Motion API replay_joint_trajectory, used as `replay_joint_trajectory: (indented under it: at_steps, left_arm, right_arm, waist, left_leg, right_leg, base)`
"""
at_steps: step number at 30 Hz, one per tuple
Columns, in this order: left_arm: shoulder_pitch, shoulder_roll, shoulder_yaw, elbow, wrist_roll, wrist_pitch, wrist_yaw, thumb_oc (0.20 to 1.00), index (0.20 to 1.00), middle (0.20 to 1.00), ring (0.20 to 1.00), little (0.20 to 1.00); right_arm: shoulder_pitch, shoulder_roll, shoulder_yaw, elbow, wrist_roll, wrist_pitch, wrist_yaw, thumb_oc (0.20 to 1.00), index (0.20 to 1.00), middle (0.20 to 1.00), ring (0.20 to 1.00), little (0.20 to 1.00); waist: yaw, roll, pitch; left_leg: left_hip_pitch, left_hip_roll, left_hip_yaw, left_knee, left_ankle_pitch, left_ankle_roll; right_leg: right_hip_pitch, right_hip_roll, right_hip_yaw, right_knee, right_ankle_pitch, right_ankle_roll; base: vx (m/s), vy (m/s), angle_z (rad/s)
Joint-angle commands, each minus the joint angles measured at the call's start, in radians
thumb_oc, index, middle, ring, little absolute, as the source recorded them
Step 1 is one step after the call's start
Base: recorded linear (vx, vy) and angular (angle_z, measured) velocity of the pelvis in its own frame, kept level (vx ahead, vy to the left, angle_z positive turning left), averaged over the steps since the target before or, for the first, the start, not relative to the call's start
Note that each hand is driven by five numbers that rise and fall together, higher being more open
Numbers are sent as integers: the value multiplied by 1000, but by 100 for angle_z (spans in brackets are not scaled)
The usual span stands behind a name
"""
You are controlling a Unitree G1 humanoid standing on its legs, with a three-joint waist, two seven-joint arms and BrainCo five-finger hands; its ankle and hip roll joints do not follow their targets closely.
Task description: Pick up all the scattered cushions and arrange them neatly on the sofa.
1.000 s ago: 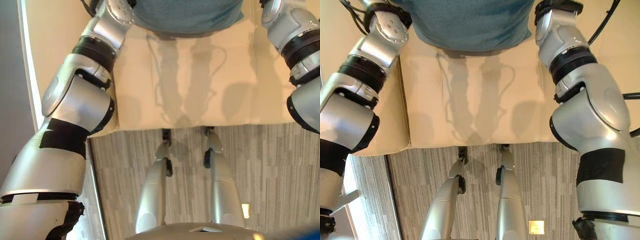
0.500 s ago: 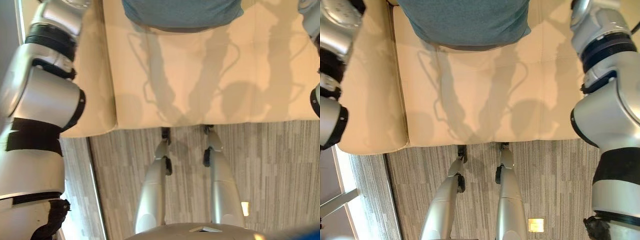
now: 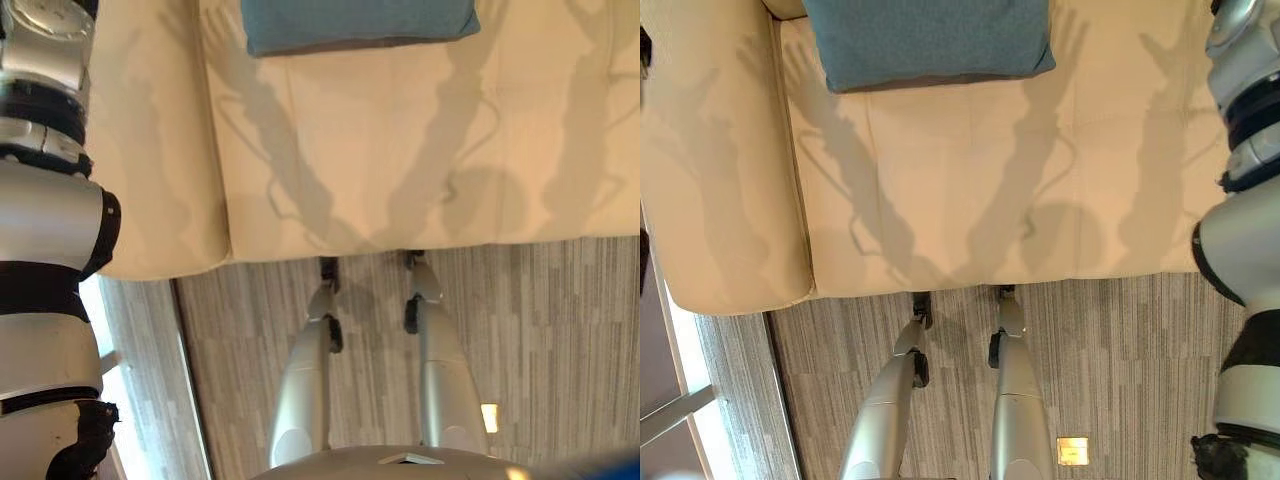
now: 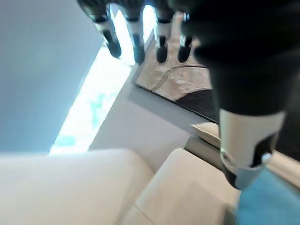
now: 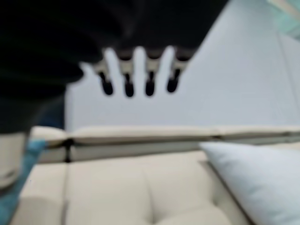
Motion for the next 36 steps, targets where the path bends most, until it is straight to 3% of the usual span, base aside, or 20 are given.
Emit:
replay_joint_trajectory:
  at_steps: [1,4,7,8,10,11,12,17,19,23,31,36]
  left_arm:
    - [179,36,62,-184,-64,-144,-16,1000,1000,1000,1000,1000]
    - [512,-2,212,-446,-87,-195,-79,1000,1000,1000,1000,1000]
    - [819,-98,324,-597,-109,-203,-173,1000,1000,1000,1000,1000]
    - [821,-97,322,-600,-108,-202,-172,1000,1000,1000,1000,1000]
    - [1004,-178,368,-642,-105,-180,-229,1000,1000,1000,1000,1000]
    - [1129,-246,374,-640,-62,-155,-276,1000,1000,1000,1000,1000]
    - [1129,-246,373,-641,-61,-154,-276,1000,1000,1000,1000,1000]
    - [1323,-355,395,-528,51,-106,-368,1000,1000,1000,1000,1000]
    - [1393,-420,411,-375,137,-80,-377,1000,1000,1000,1000,1000]
    - [1431,-472,443,-205,194,-48,-405,1000,1000,1000,1000,1000]
    - [1473,-508,504,51,254,0,-445,1000,1000,1000,1000,1000]
    - [1473,-524,485,95,268,11,-456,1000,1000,1000,1000,1000]
  right_arm:
    - [152,-111,-76,-136,9,-50,52,1000,1000,1000,1000,1000]
    - [476,-175,-306,-382,38,-100,108,1000,1000,1000,1000,1000]
    - [859,-153,-577,-503,45,-137,182,1000,1000,1000,1000,1000]
    - [870,-153,-586,-508,44,-136,182,1000,1000,1000,1000,1000]
    - [1138,-81,-752,-598,31,-150,237,1000,1000,1000,1000,1000]
    - [1300,7,-850,-611,22,-167,275,1000,1000,1000,1000,1000]
    - [1304,7,-853,-613,22,-167,276,1000,1000,1000,1000,1000]
    - [1494,178,-935,-523,-21,-176,348,1000,1000,1000,1000,1000]
    - [1566,283,-947,-432,-15,-185,373,1000,1000,1000,1000,1000]
    - [1641,383,-933,-342,-16,-187,416,1000,1000,1000,1000,1000]
    - [1737,535,-880,-139,17,-183,499,1000,1000,1000,1000,1000]
    - [1738,605,-845,-14,33,-168,526,1000,1000,1000,1000,1000]
  waist:
    - [31,-12,-44]
    - [28,-22,-47]
    - [26,-33,-63]
    - [27,-35,-65]
    - [26,-46,-80]
    - [29,-54,-94]
    - [30,-55,-95]
    - [37,-82,-142]
    - [48,-100,-177]
    - [64,-117,-223]
    - [80,-145,-279]
    - [90,-150,-261]
  left_leg:
    - [136,-1,-70,-42,-47,-30]
    - [224,-5,-66,-84,-49,-27]
    - [311,-10,-59,-121,-54,-26]
    - [309,-11,-59,-122,-50,-26]
    - [358,-11,-59,-131,-60,-25]
    - [407,-9,-60,-134,-74,-23]
    - [406,-10,-61,-135,-71,-23]
    - [509,-12,-58,-136,-98,-9]
    - [562,-10,-58,-134,-117,4]
    - [626,-11,-48,-138,-136,14]
    - [679,-15,-55,-138,-152,15]
    - [683,1,-86,-138,-132,-1]
  right_leg:
    - [198,15,-24,25,-157,87]
    - [286,7,-42,-6,-153,88]
    - [378,2,-56,-39,-150,93]
    - [378,1,-56,-42,-146,94]
    - [442,-3,-67,-62,-147,98]
    - [504,-7,-75,-78,-152,104]
    - [503,-8,-76,-80,-149,104]
    - [628,-12,-90,-118,-151,113]
    - [679,-13,-94,-128,-153,118]
    - [742,-10,-101,-141,-158,120]
    - [808,-6,-100,-159,-175,117]
    - [841,21,-108,-159,-211,91]
  base:
    - [0,0,0]
    - [24,7,-1]
    - [54,43,3]
    - [51,38,9]
    - [92,58,8]
    - [96,68,8]
    - [90,76,14]
    - [80,60,5]
    - [35,85,-6]
    - [32,63,-6]
    - [-21,-7,0]
    - [-79,-55,21]
